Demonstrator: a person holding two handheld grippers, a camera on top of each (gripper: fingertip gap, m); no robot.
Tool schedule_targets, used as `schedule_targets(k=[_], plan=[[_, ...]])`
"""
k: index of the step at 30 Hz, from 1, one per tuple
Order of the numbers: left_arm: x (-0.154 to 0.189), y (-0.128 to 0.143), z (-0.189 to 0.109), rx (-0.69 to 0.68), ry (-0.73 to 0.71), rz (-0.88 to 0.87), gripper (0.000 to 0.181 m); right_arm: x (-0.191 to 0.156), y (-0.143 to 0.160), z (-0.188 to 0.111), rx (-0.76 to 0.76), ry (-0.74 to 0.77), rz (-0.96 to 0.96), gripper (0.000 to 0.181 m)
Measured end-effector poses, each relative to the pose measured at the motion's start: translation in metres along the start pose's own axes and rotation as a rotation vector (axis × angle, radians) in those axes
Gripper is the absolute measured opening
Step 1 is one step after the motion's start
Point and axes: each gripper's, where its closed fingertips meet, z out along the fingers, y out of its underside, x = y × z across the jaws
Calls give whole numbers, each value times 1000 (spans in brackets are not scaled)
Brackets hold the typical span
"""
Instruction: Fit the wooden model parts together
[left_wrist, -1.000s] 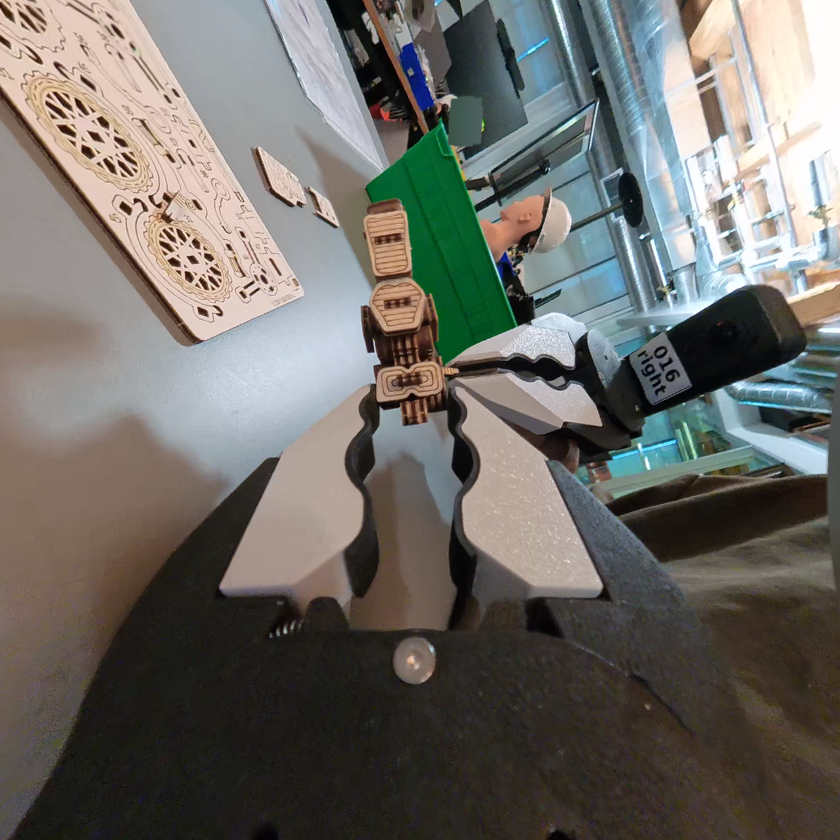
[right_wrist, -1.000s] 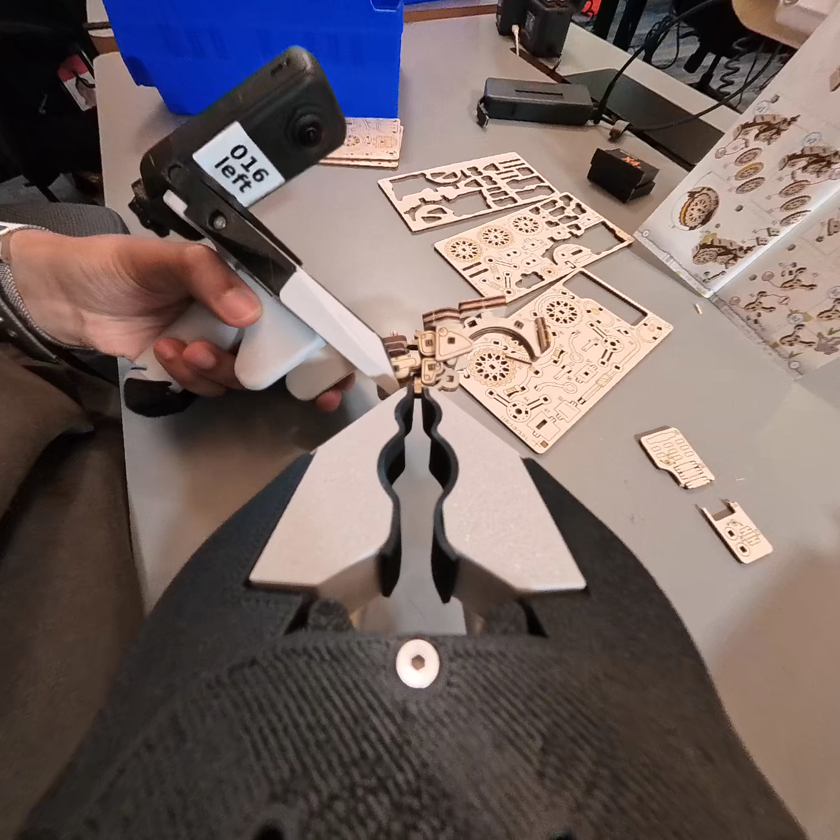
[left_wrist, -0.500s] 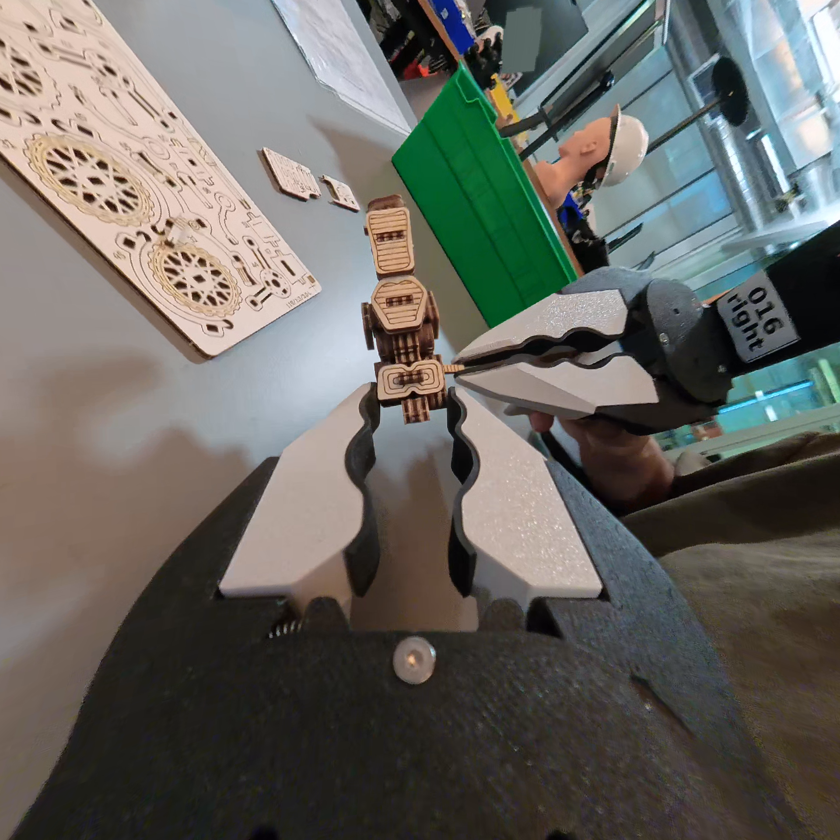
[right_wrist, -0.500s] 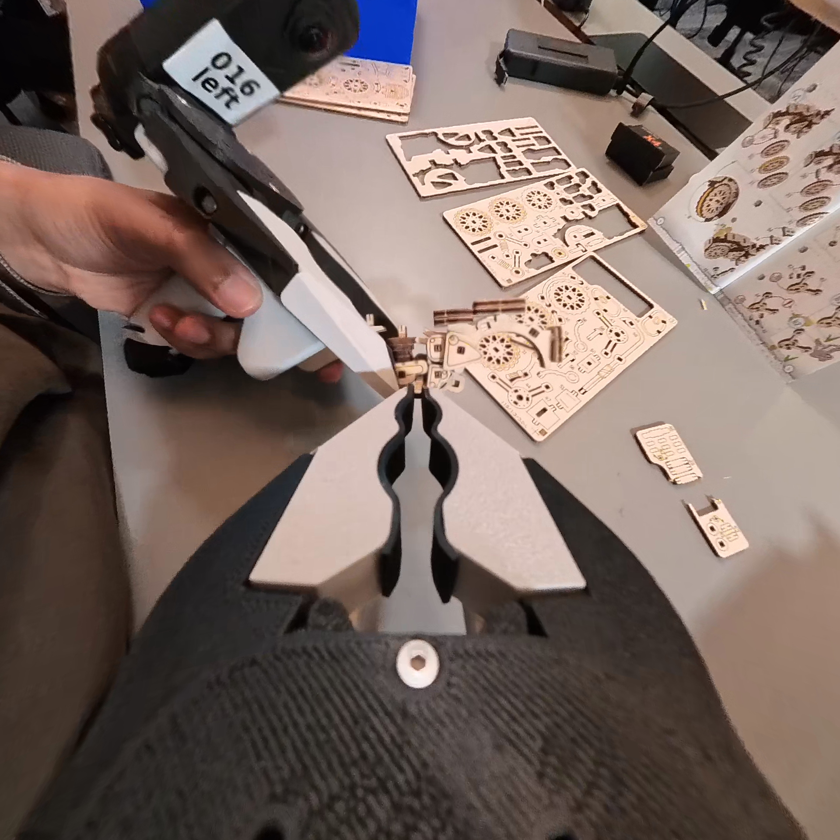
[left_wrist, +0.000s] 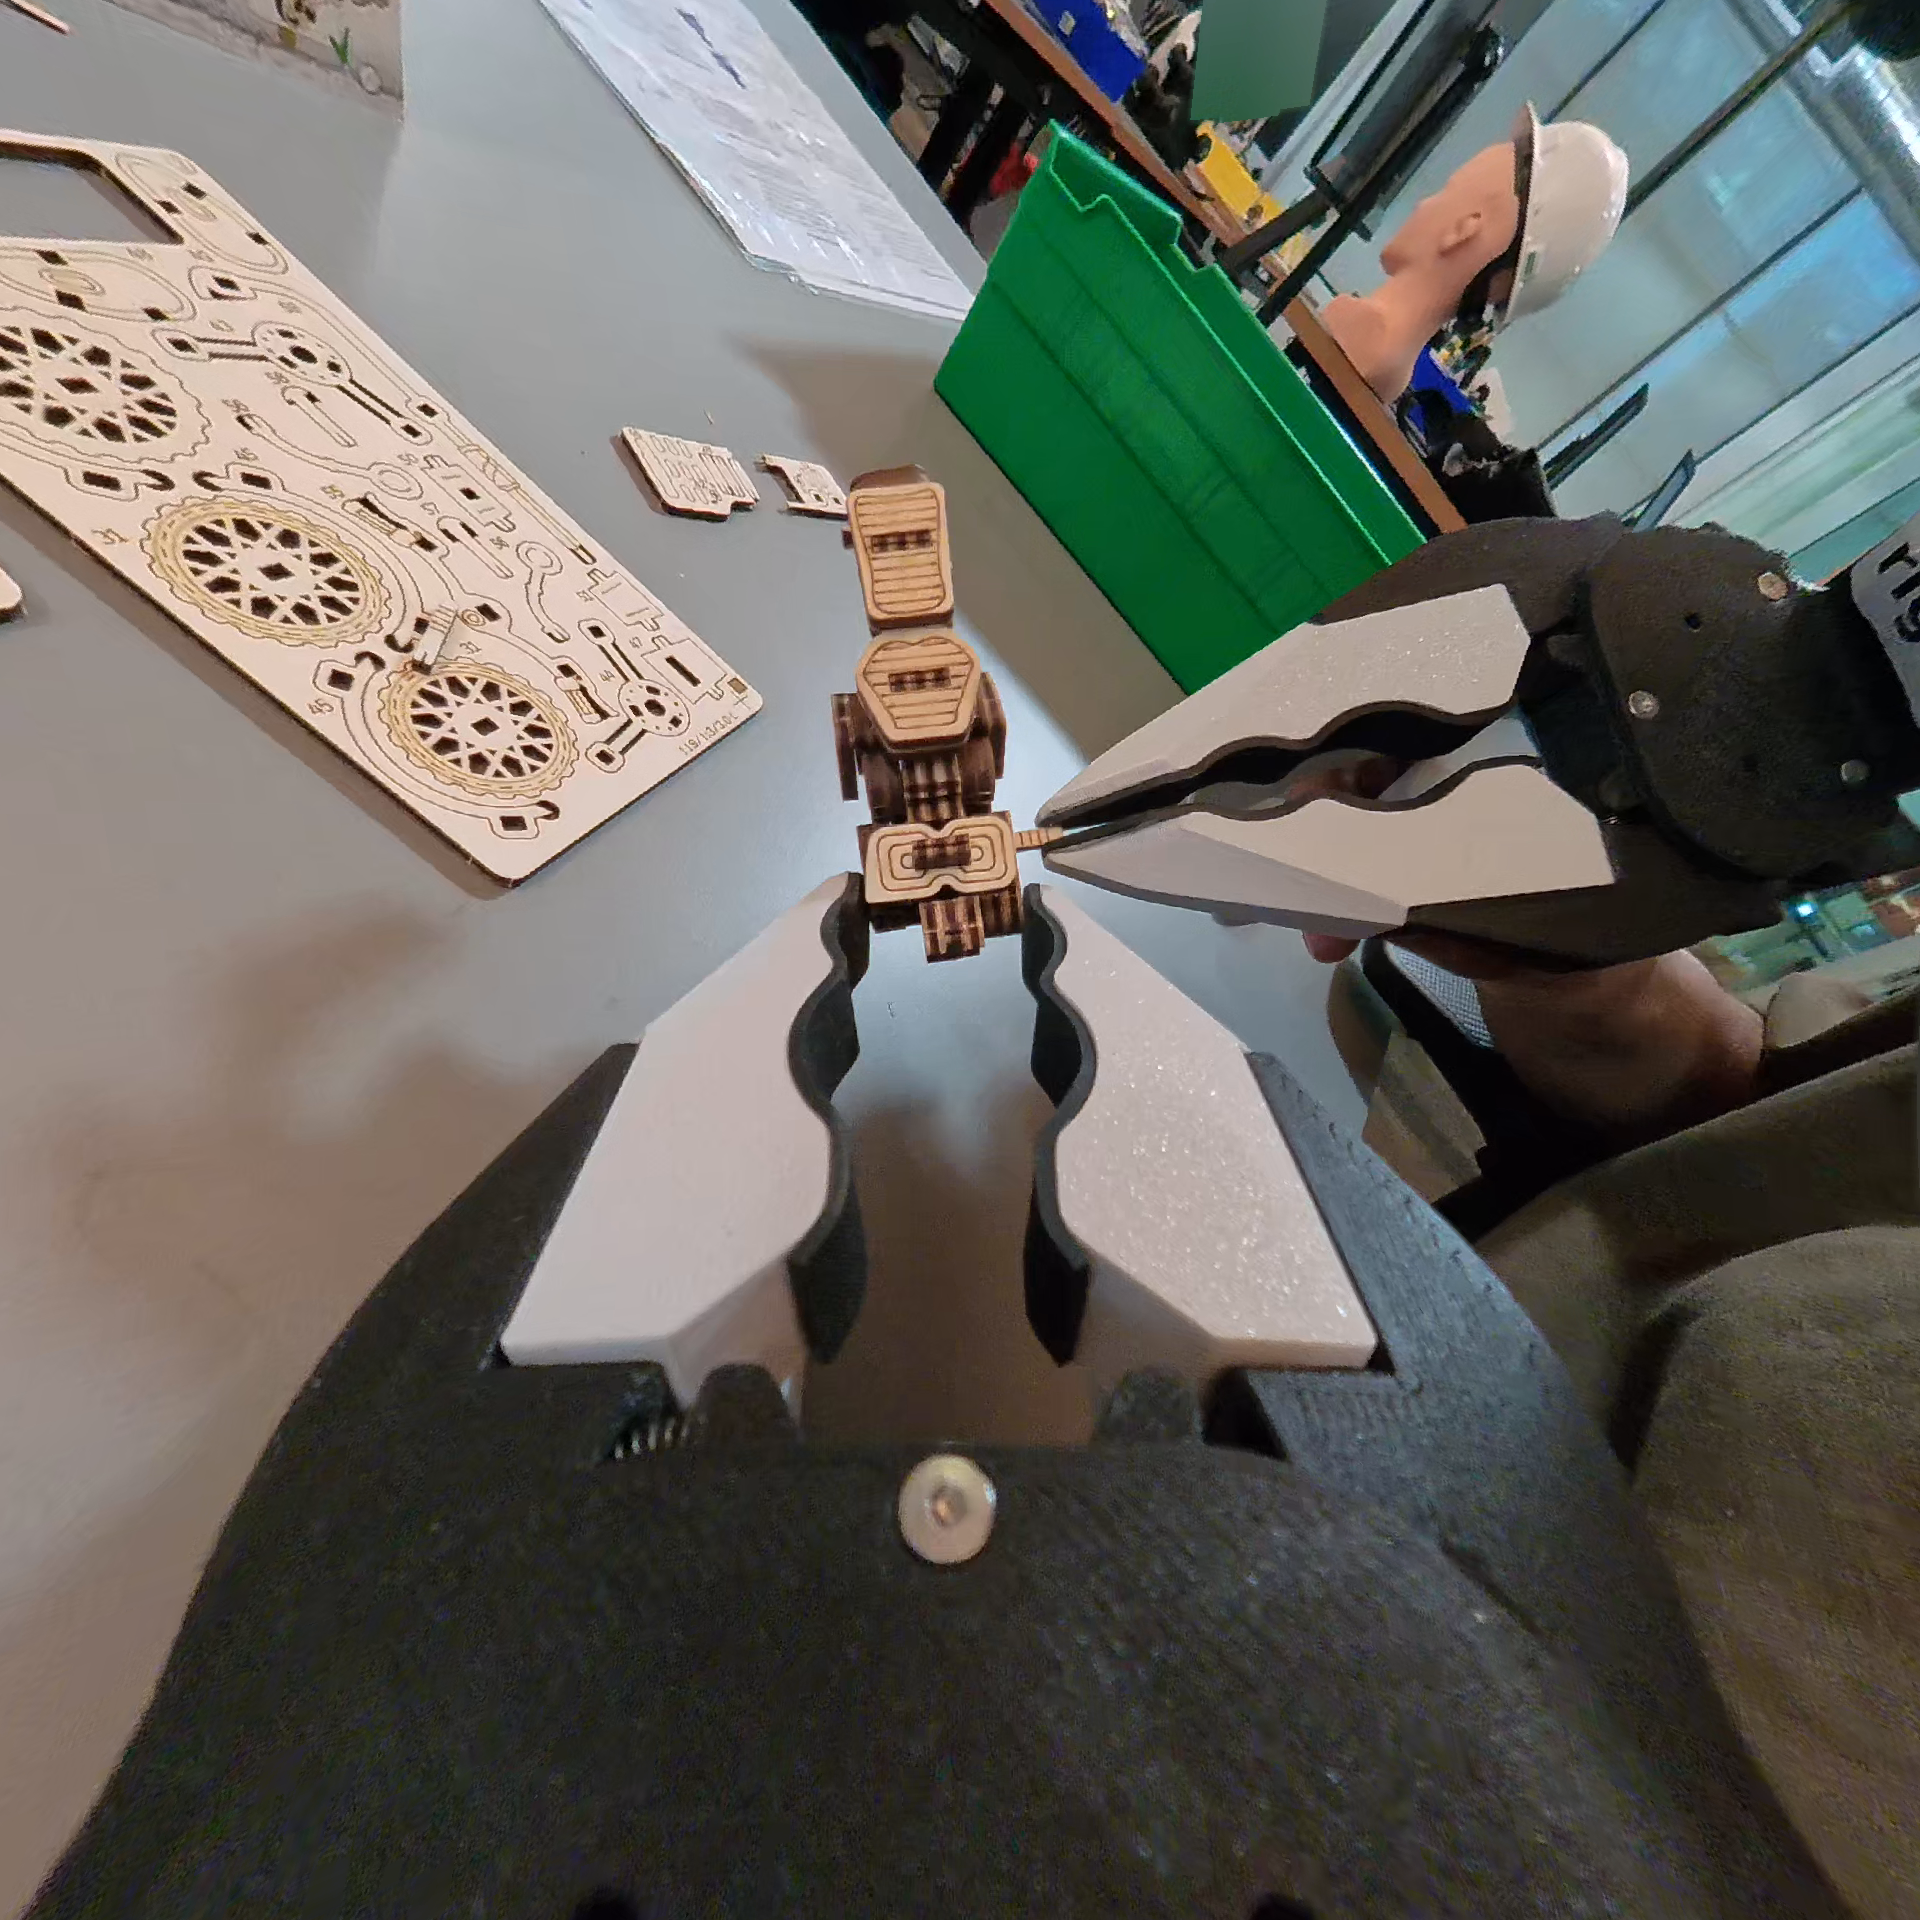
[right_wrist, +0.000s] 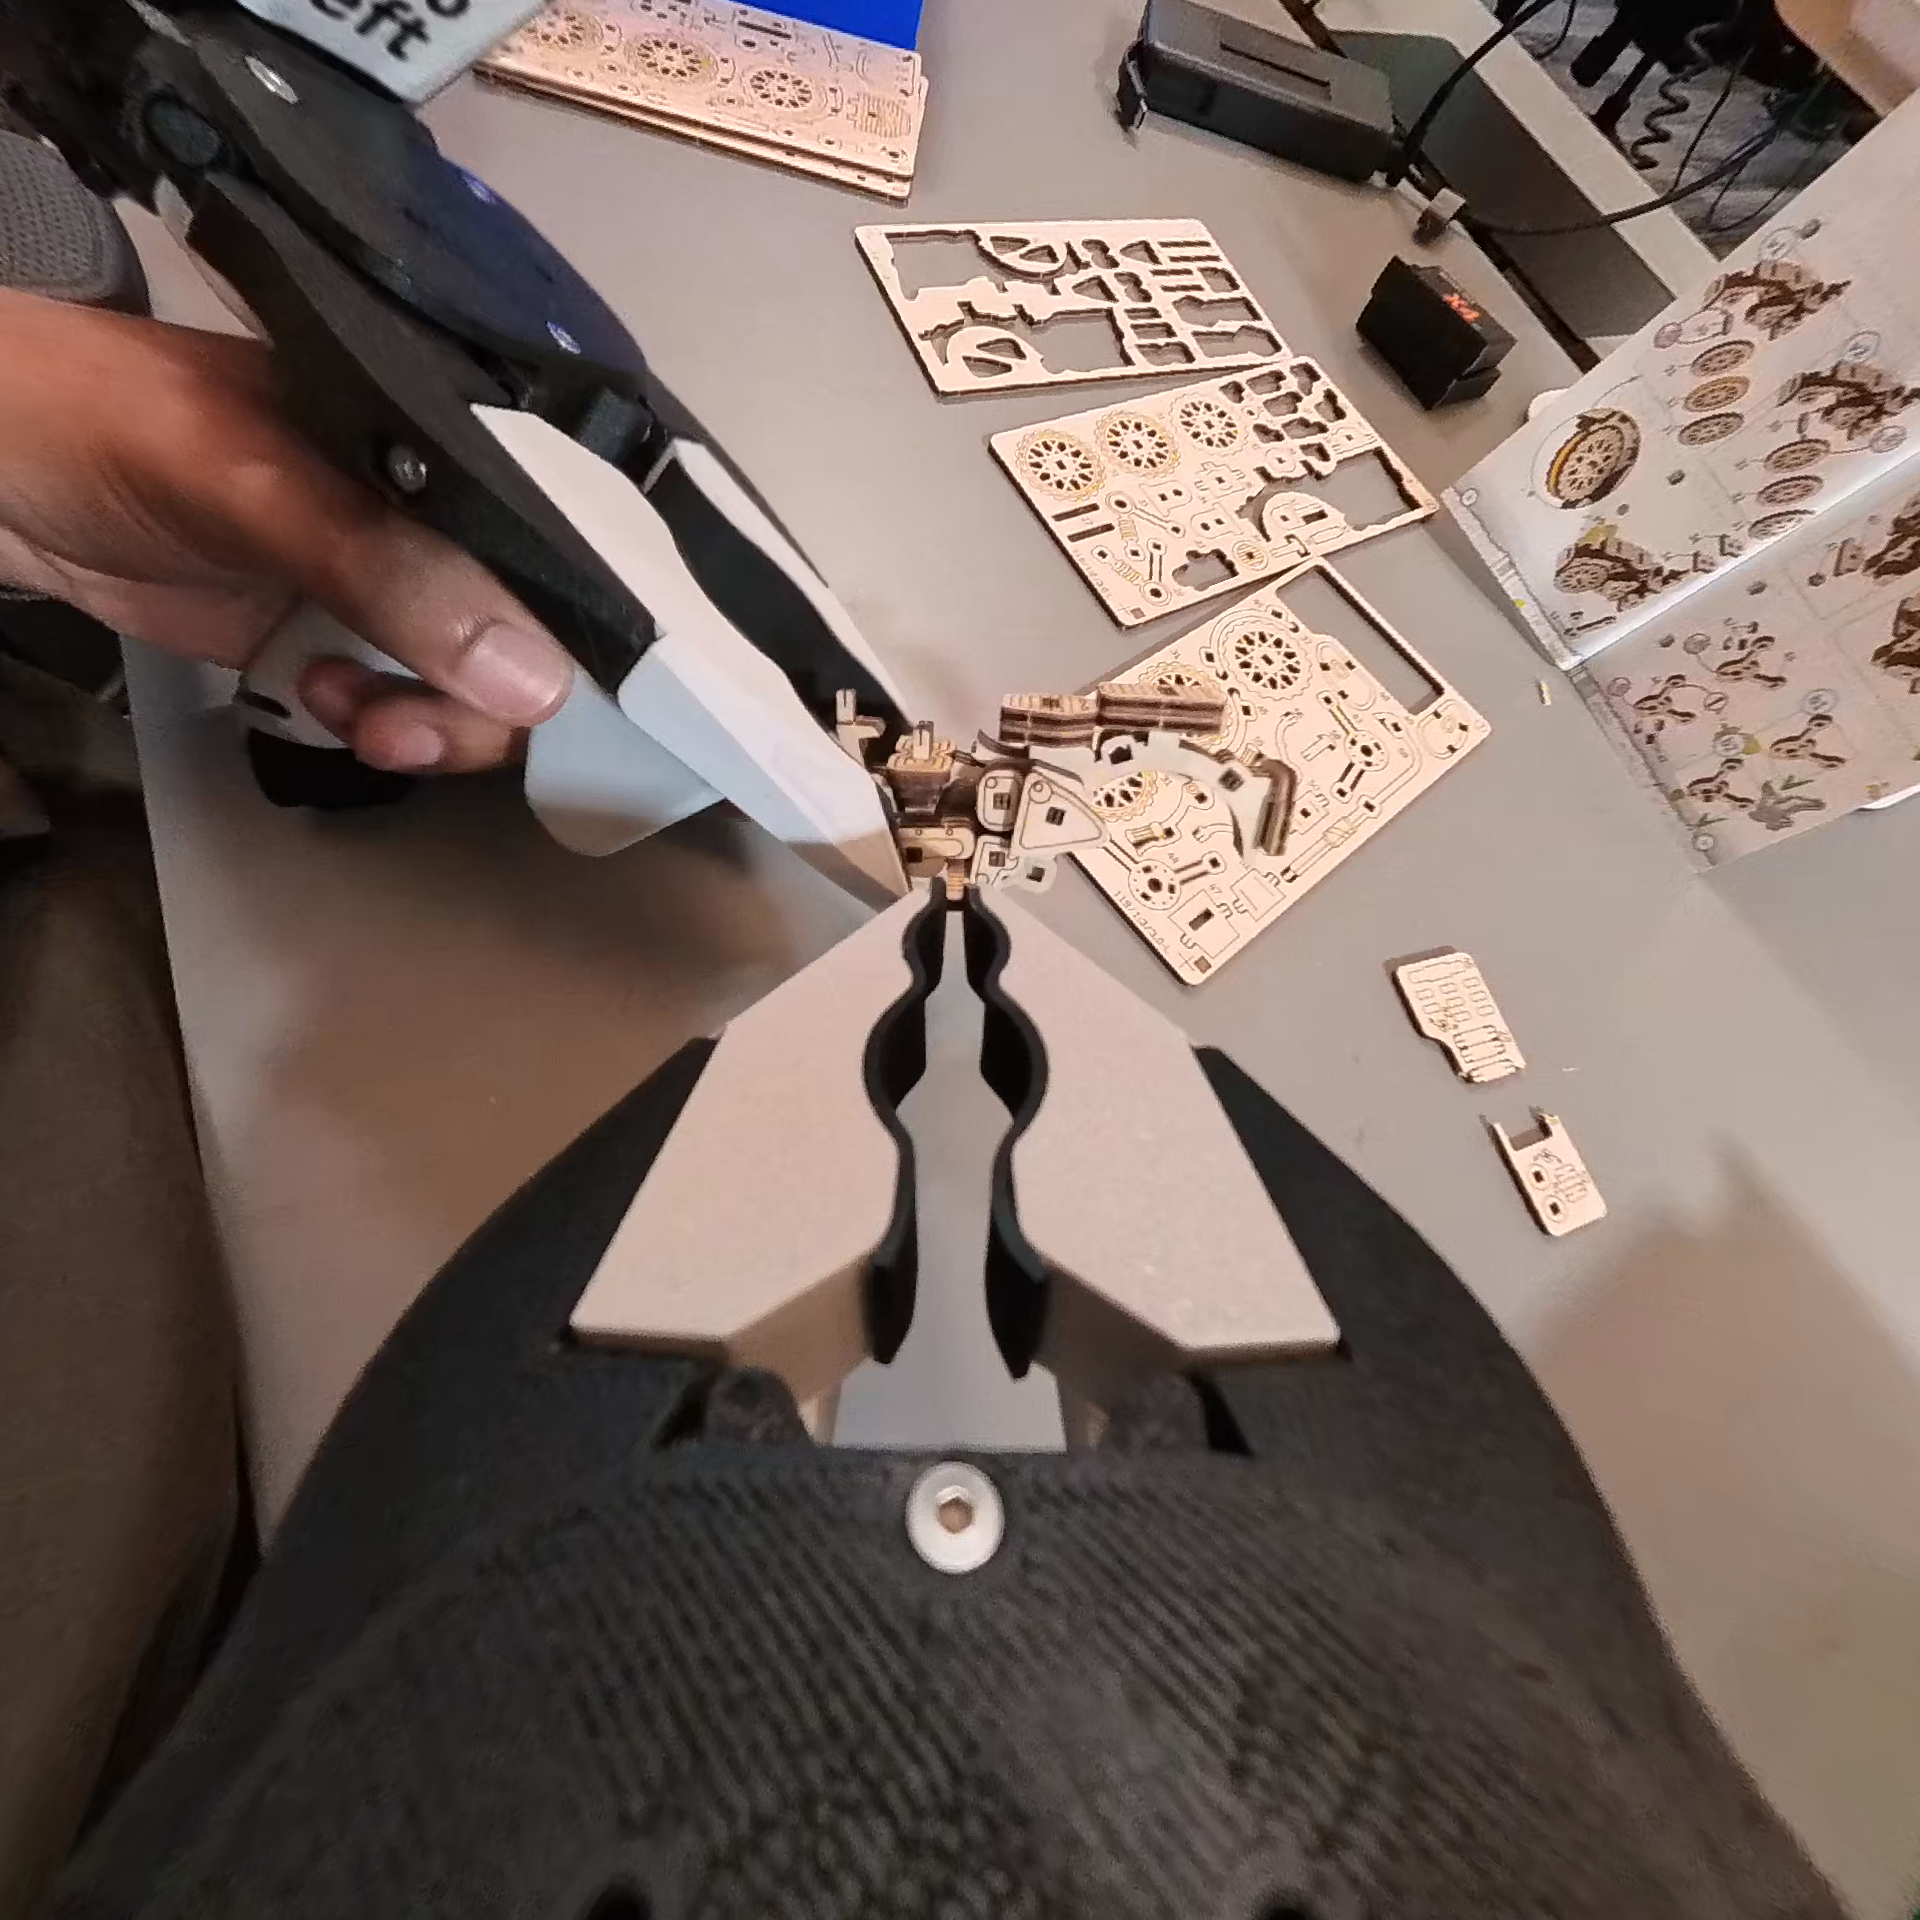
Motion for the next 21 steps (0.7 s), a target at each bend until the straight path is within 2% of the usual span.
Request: schedule_targets(k=[5,9,21], plan=[[1,0,1,3,13,-22,26,1,1,0,1,6,4,1],[1,1,1,12,55,-104,27,1,1,0,3,-4,23,1],[1,1,3,3,40,-71,26,2,1,0,13,-21,59,1]])
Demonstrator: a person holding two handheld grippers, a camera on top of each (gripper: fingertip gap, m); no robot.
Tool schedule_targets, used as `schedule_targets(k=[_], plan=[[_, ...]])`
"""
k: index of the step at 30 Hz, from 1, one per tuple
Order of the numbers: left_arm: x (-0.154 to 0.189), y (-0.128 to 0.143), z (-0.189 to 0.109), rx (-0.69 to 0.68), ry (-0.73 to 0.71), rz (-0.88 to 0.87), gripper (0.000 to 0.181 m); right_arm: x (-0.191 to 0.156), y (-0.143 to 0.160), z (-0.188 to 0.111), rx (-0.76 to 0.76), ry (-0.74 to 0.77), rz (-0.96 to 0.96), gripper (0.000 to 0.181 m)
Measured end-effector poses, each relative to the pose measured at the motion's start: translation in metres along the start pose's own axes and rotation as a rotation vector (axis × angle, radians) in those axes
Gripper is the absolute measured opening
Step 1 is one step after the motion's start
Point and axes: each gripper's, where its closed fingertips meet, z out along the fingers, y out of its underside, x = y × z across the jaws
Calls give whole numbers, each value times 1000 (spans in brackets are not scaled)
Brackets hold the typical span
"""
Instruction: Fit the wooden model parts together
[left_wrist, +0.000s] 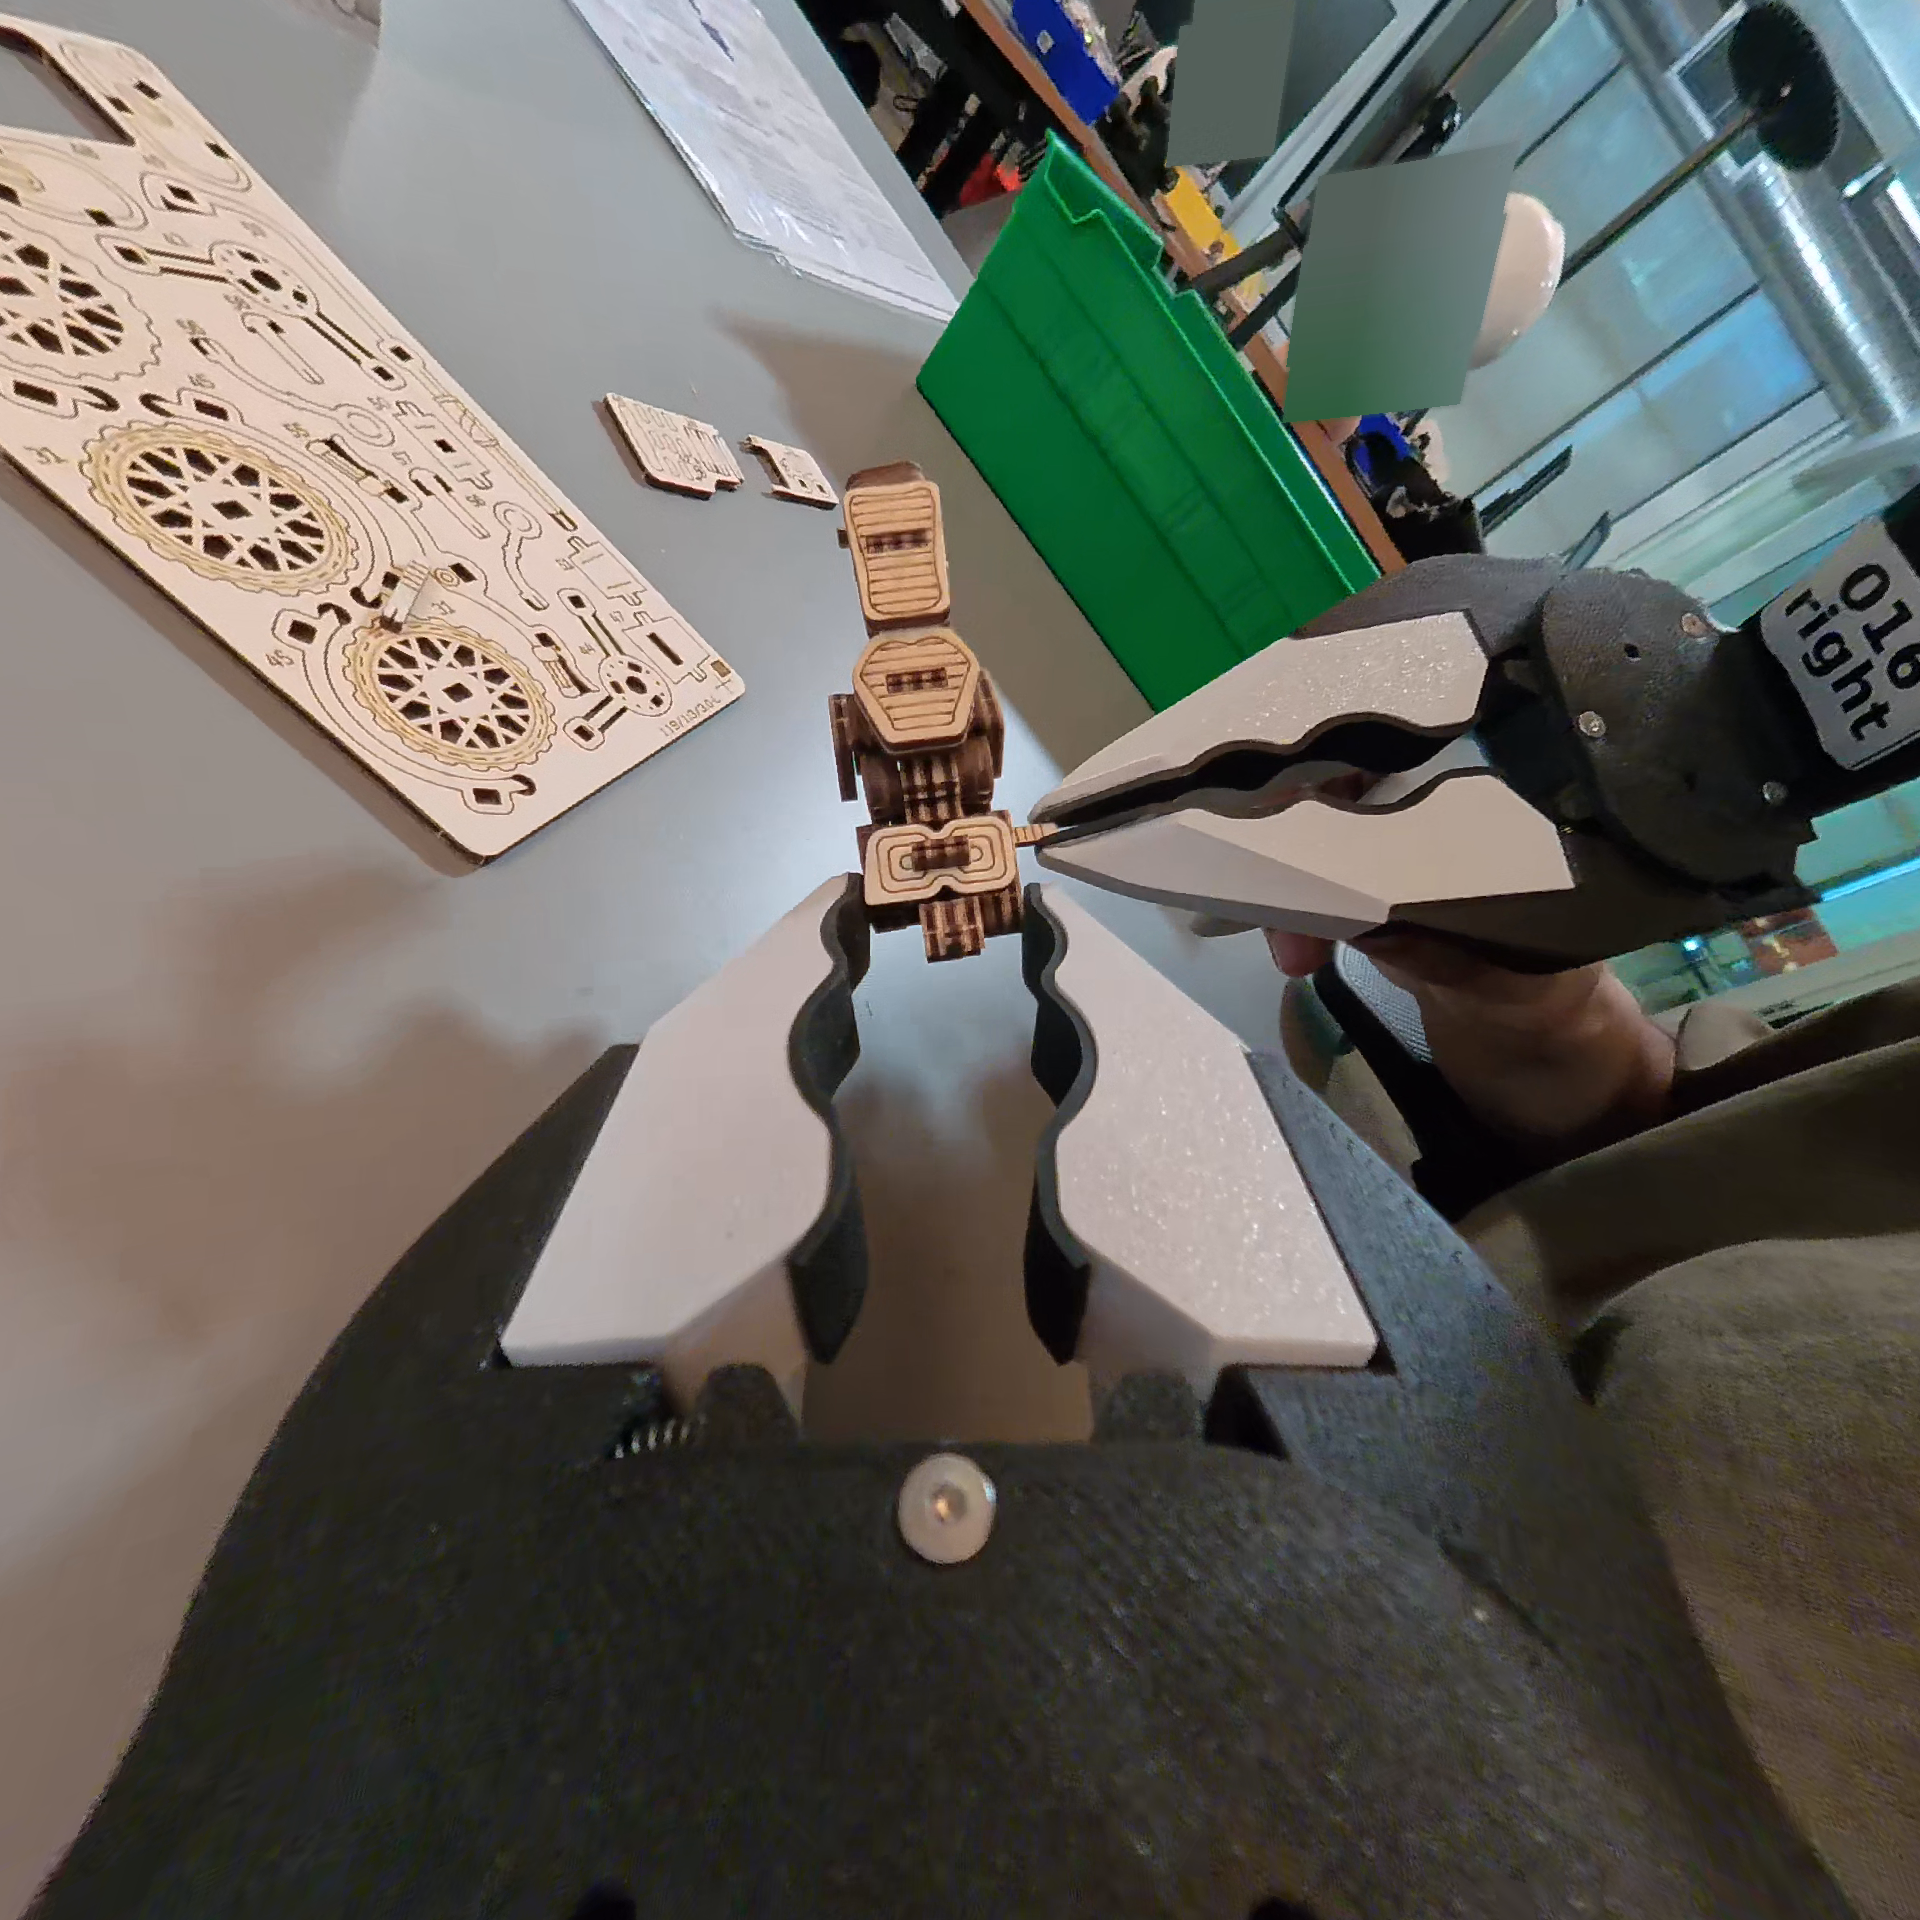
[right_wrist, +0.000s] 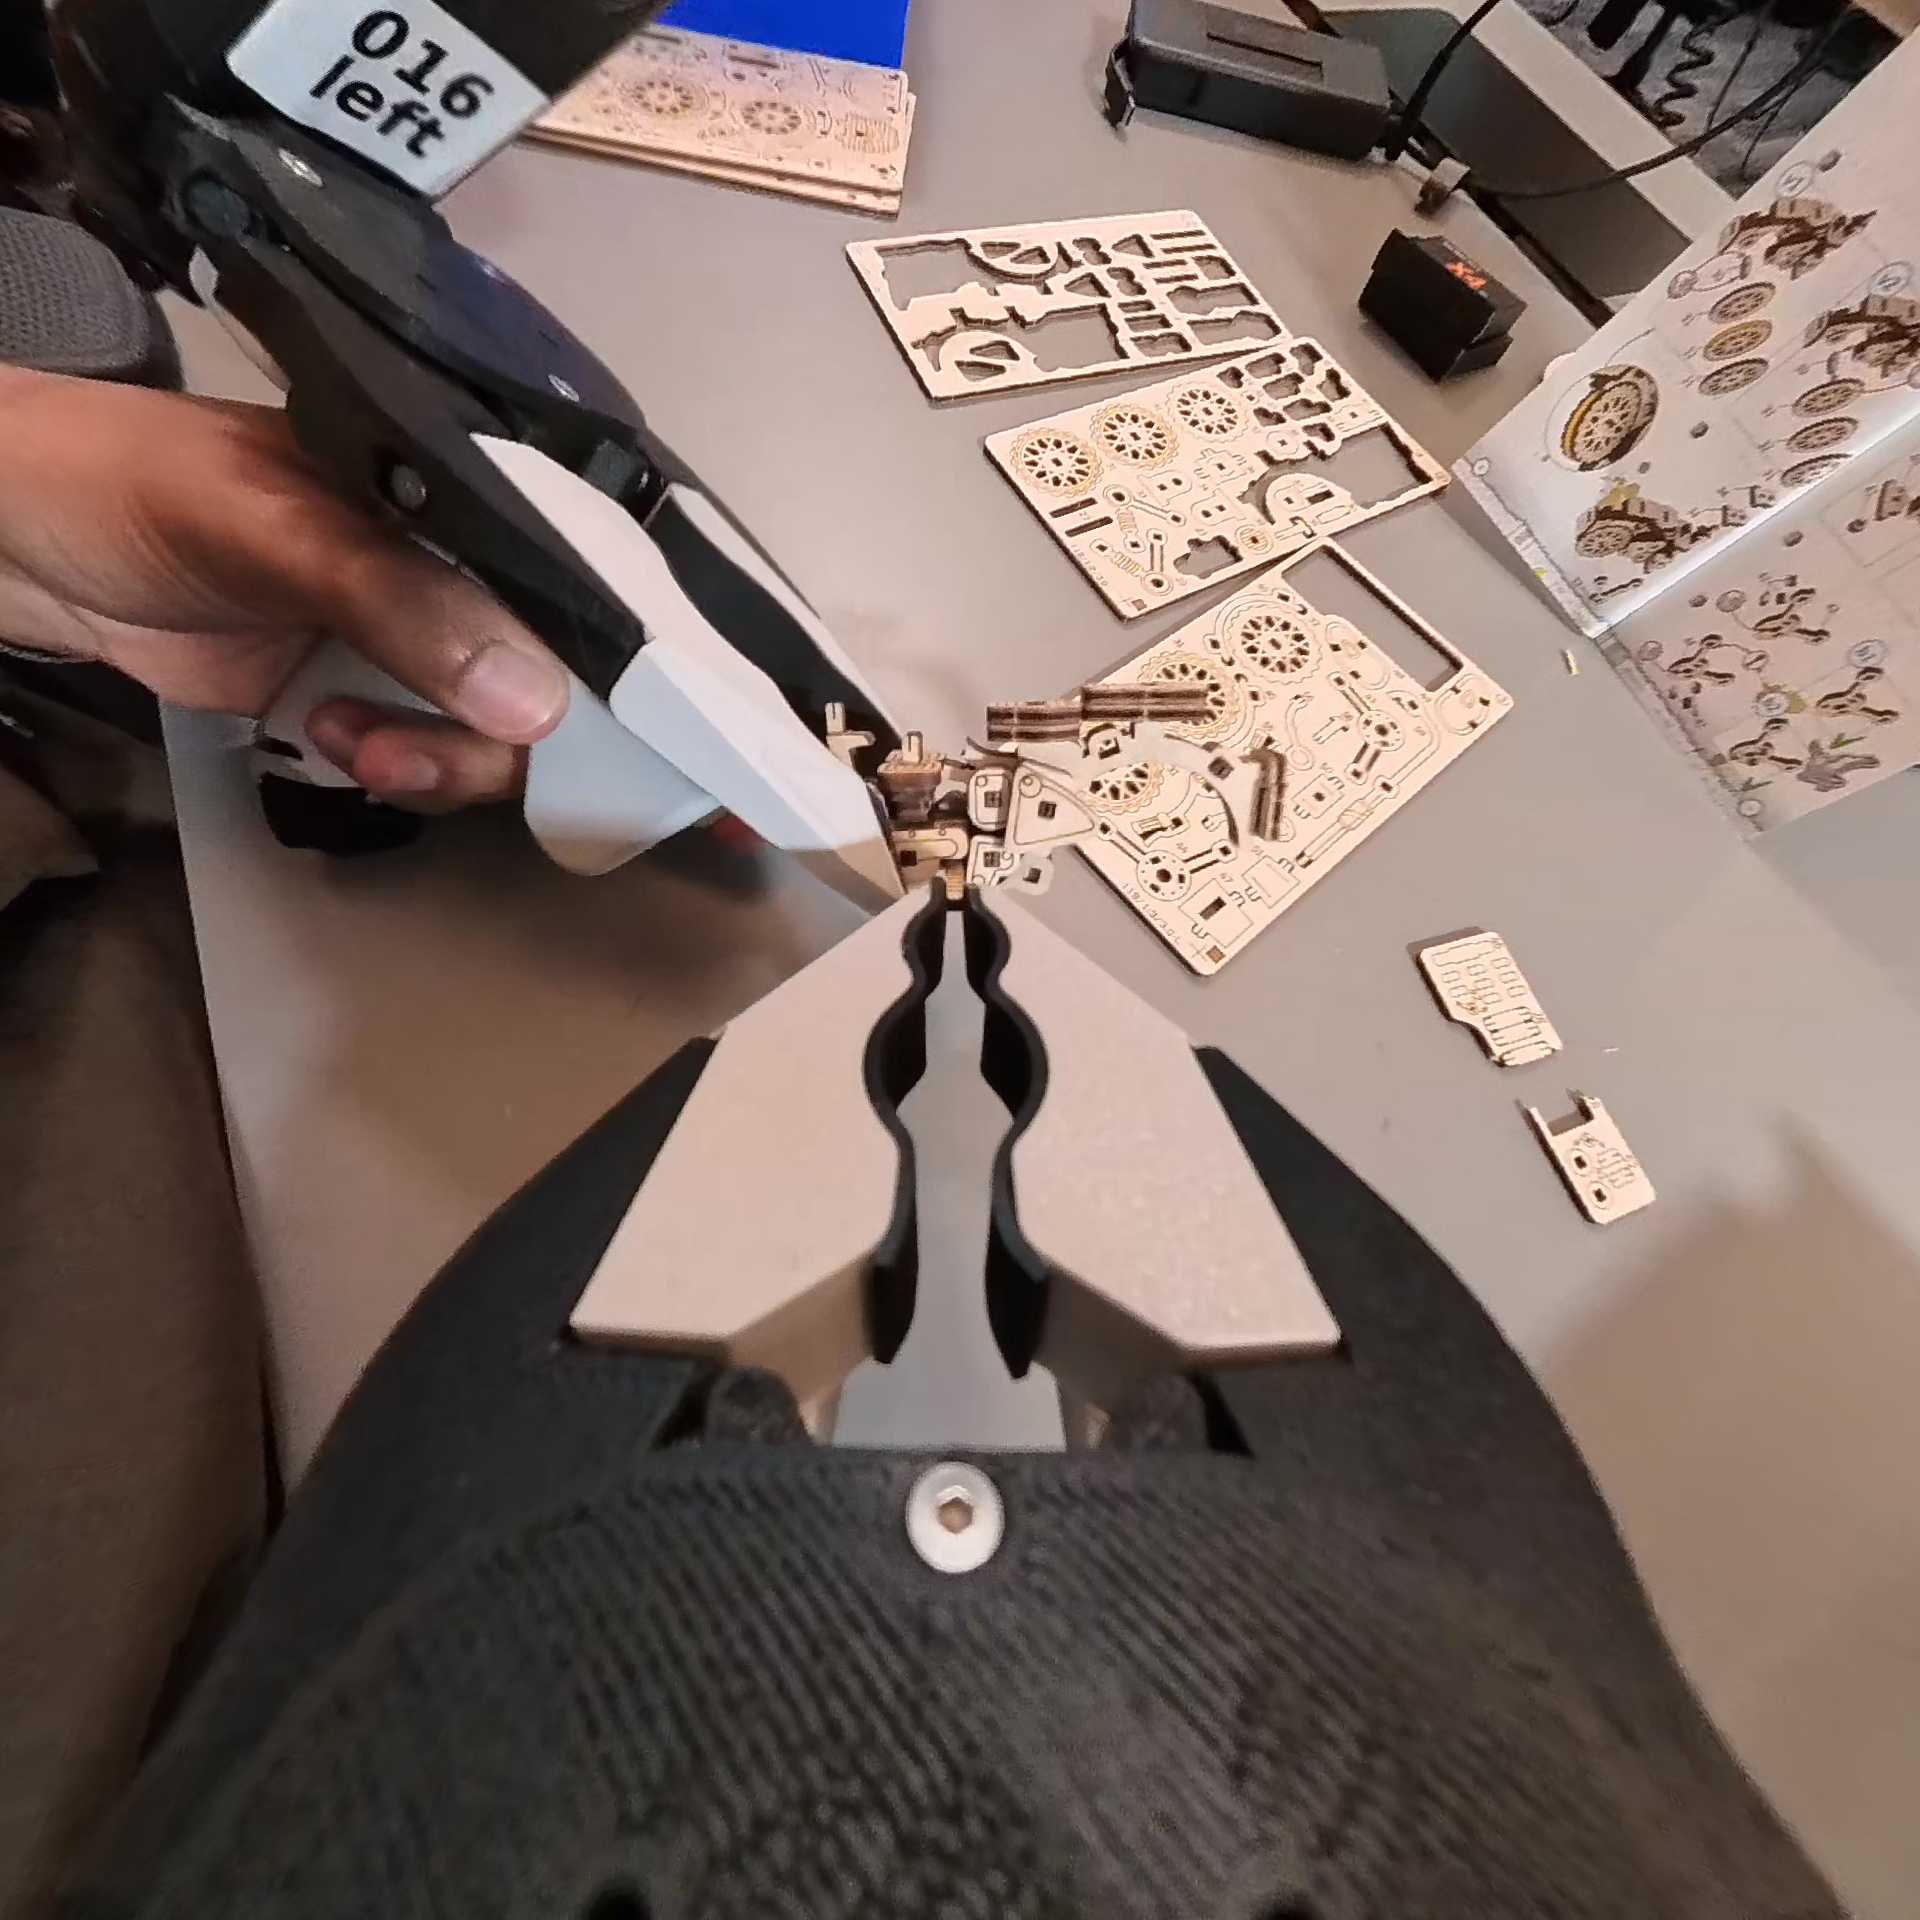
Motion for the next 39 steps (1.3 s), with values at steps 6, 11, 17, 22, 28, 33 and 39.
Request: schedule_targets(k=[6,11,17,22,28,33,39], plan=[[0,1,-2,-20,-31,67,26,-2,5,1,-8,-26,18,0],[8,-2,-3,-27,-14,91,26,-3,9,5,-4,-34,18,0],[-1,-8,-6,-9,-57,101,26,-2,5,5,6,-43,44,1],[-1,-12,-8,30,-23,31,26,-5,9,8,-31,-40,12,1],[-5,-12,-7,21,-72,80,26,-6,5,4,-15,-2,-79,0],[-7,-9,-6,12,-71,63,26,-9,-4,-1,54,-50,-38,0],[-2,-9,-6,13,-29,18,26,-3,-9,-4,96,-57,15,0]])
